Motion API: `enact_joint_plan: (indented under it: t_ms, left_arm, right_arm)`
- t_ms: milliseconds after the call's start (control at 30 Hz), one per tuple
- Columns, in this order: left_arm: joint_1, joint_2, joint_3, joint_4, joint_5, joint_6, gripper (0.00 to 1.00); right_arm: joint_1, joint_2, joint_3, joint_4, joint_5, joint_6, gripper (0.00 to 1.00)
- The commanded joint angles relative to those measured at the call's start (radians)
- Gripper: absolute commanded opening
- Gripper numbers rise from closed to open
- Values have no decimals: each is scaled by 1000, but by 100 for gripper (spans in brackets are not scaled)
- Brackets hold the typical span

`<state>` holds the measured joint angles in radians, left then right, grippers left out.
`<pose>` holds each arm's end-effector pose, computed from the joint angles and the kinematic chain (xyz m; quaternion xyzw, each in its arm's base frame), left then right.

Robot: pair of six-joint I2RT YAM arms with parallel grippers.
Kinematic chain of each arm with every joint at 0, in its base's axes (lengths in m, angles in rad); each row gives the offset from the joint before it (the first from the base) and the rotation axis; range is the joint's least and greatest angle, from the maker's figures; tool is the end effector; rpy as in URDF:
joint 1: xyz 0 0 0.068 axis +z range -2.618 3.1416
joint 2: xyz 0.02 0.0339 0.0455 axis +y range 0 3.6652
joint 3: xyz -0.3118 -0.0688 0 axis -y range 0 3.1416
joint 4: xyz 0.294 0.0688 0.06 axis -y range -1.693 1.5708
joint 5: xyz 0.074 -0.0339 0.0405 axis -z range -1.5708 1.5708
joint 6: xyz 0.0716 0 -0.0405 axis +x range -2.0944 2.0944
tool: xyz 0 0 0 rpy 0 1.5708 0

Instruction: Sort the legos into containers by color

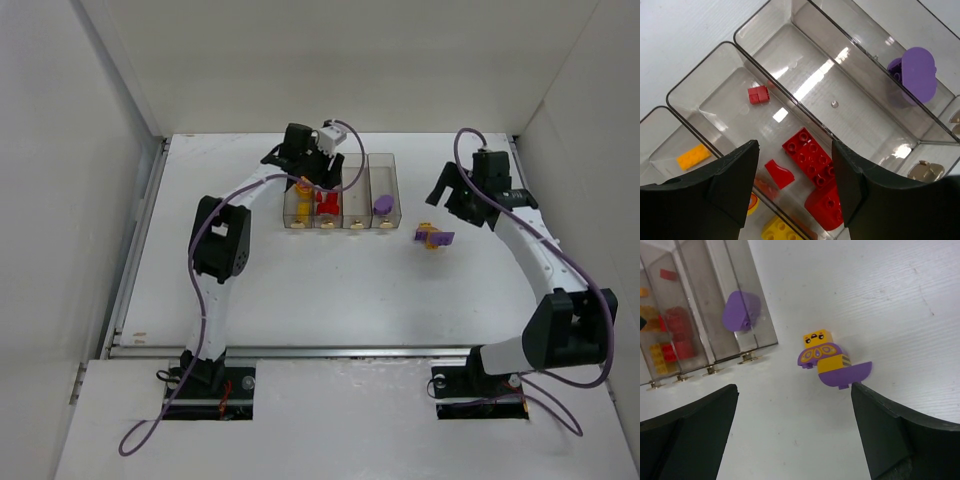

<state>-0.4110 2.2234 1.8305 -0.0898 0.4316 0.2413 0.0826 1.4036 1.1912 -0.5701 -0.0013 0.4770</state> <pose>0.5629 -0.2780 0.2396 0.3728 0.7562 -0.2254 0.4883 0.3701 0.0307 0.3150 0.1807 0.9055 0.1066 0.3689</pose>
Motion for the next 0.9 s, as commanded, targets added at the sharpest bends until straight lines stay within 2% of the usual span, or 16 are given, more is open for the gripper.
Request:
enact_joint_plan:
  t_ms: [0,33,133,200,233,300,333,400,433,500,567,667,867]
  left_arm:
    - [0,-140,-33,10,-7,6,57]
    - [0,-162,-46,10,-7,18,58]
    - [0,-258,-95,-54,-39,195,61]
    - [0,-309,-152,-94,-112,364,70]
    - [0,-362,-184,-94,-147,516,75]
    - [0,-413,-290,-79,-245,631,91]
    - [0,-451,-316,-47,-275,632,100]
    - [11,-462,-327,25,-386,406,100]
    - [11,-462,-271,13,-401,310,100]
    - [21,-438,-205,-97,-331,189,100]
    - [21,-418,-143,-161,-230,153,100]
    - [21,-427,-167,-180,-124,118,100]
    - [21,-449,-220,-180,-97,82,100]
  right_arm:
    - [-55,3,-39,-1,-16,60,100]
    - [-69,3,-53,-1,-26,69,100]
    - [-125,3,-105,27,-75,107,100]
    - [-145,-8,-134,76,-120,138,100]
    - [-145,-8,-154,88,-120,152,100]
    - [-155,1,-163,98,-120,190,100]
    - [-164,15,-182,98,-120,208,100]
    - [-181,15,-221,152,-155,268,100]
    - [-181,15,-246,182,-181,290,100]
    - [-190,3,-310,251,-192,349,100]
    - [-190,3,-350,331,-203,389,100]
    - [-190,29,-361,383,-226,437,100]
    - [-190,49,-352,392,-190,437,100]
